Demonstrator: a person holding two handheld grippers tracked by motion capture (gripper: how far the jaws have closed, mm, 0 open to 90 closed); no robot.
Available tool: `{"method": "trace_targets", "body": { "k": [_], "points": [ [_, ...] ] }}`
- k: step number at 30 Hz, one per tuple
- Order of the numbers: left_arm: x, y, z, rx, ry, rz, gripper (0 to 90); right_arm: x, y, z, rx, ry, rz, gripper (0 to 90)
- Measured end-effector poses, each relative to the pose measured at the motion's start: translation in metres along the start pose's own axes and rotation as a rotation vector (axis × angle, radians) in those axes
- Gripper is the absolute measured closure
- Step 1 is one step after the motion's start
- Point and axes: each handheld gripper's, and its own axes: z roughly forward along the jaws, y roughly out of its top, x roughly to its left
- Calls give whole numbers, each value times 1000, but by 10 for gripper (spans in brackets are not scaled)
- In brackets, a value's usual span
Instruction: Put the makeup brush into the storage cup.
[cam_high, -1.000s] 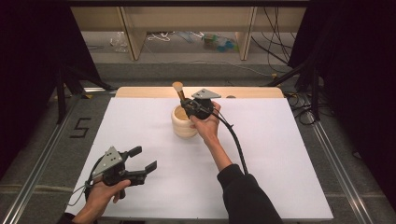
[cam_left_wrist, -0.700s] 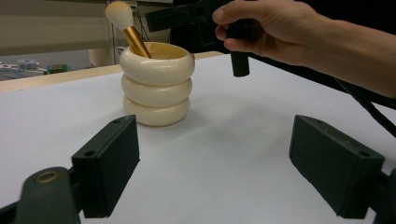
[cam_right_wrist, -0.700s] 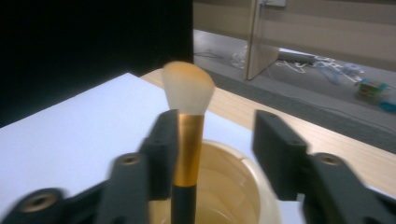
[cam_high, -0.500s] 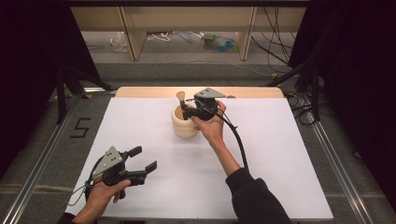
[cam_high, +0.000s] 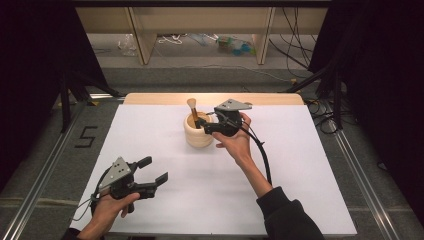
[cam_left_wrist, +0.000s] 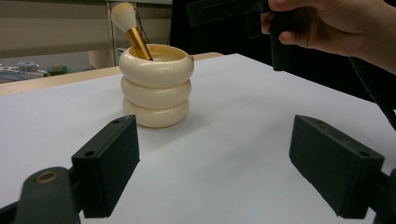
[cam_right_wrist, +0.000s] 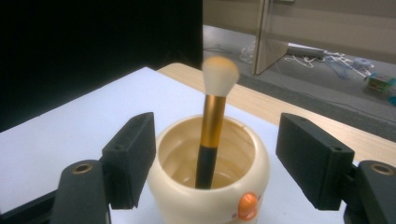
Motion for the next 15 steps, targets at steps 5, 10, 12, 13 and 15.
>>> {"method": "trace_targets", "body": {
  "k": [5, 10, 12, 13, 15],
  "points": [
    [1, 0, 1, -19, -9, 6, 160, -1, -3, -10, 0, 11, 2, 282],
    [0, 0, 0, 0, -2, 6, 160, 2, -4, -21, -10, 26, 4, 276],
    [0, 0, 0, 1, -2, 6, 160, 3, -4, -25, -7, 29, -1, 271],
    [0, 0, 0, 1, -1, 6, 160, 4, -4, -28, -9, 33, -2, 271],
    [0, 0, 0, 1, 1, 6, 160, 5, -6, -32, -9, 20, -13, 253]
  ]
}}
